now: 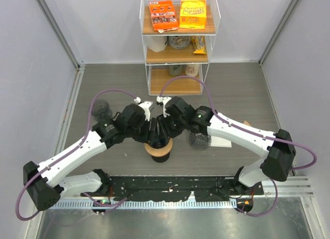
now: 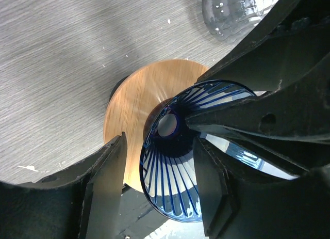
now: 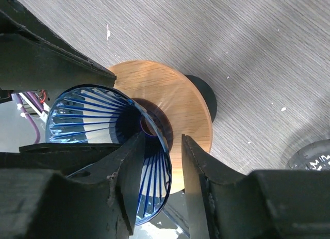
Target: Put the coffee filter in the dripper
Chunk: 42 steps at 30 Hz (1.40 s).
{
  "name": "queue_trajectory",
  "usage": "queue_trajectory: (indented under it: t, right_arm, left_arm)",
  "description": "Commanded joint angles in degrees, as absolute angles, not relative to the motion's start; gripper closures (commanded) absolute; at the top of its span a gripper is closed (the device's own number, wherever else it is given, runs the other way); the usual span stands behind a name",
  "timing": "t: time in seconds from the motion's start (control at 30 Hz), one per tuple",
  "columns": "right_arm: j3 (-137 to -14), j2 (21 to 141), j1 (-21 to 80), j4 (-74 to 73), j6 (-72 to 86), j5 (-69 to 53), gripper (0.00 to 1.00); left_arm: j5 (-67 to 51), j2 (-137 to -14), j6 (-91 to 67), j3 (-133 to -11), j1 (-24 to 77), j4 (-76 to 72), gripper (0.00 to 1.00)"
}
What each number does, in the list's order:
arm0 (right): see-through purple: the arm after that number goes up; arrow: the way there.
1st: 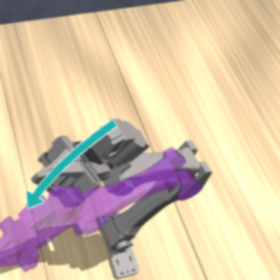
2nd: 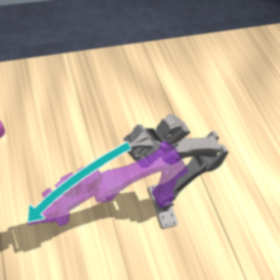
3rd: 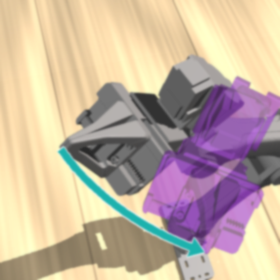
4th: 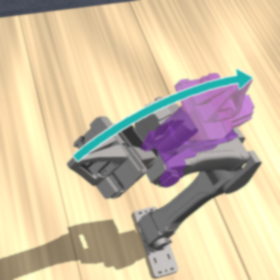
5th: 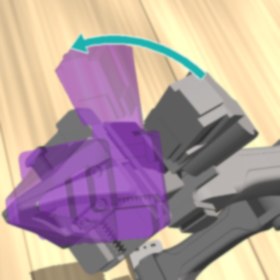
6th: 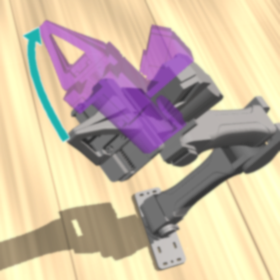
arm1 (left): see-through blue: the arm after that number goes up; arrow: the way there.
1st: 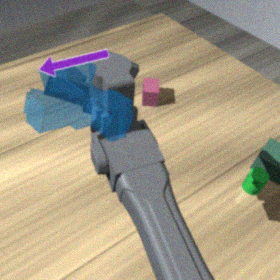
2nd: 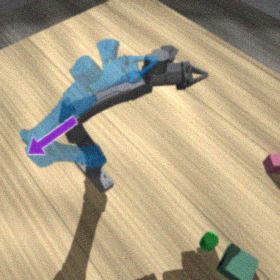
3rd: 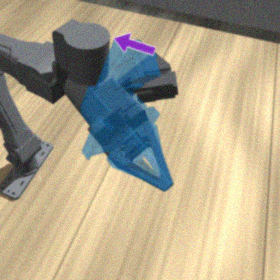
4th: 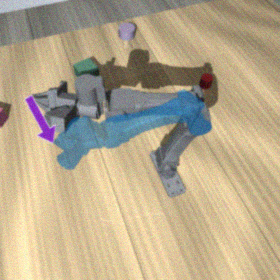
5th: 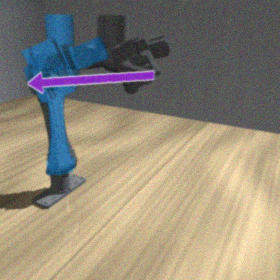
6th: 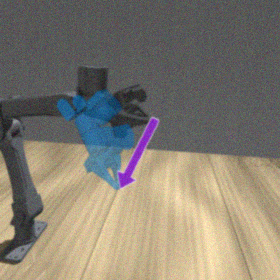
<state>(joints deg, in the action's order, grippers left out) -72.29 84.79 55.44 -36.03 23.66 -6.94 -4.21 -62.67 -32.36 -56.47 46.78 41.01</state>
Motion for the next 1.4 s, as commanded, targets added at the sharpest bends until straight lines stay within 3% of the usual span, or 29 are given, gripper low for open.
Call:
queue_trajectory:
  t: [0.0,0.23,0.3,0.33,0.57,0.8,0.97,1.2,1.37]
  right_arm:
    - [-75.67,82.97,55.81,-35.33,22.85,-7.12,0.57]
    - [-77.69,81.3,55.81,-35.07,21.27,-7.21,0.43]
    - [-78.05,80.34,55.81,-34.72,19.95,-7.38,0.37]
    - [-78.22,79.37,55.81,-34.72,19.26,-7.12,0.34]
    - [-77.43,72.0,55.72,-33.84,17.05,-1.07,0.03]
    - [-69.28,61.71,55.2,-33.23,20.91,20.79,0.05]
    - [-62.85,52.93,53.8,-32.69,22.75,28.12,0.05]
    - [-53.9,45.97,32.82,-36.65,26.8,18.03,0.05]
    - [-48.18,45.61,20.23,-37.88,26.63,13.54,0.04]
  left_arm:
    - [-4.49,-61.0,-31.46,-59.59,47.02,40.43,0.37]
    - [-3.52,-60.03,-30.59,-61.96,47.02,41.4,0.21]
    - [-2.64,-59.07,-30.24,-62.49,47.02,41.66,0.03]
    - [-1.94,-58.37,-30.23,-62.75,47.02,41.66,0.01]
    - [5.17,-51.08,-29.44,-64.16,47.02,42.89,0.0]
    - [17.47,-42.9,-29.88,-62.76,46.93,45.17,0.0]
    - [25.21,-39.29,-31.81,-60.65,46.93,47.28,0.0]
    - [28.56,-37.88,-34.62,-53.36,45.62,43.51,0.0]
    - [21.29,-40.43,-36.74,-50.9,35.1,41.5,0.0]
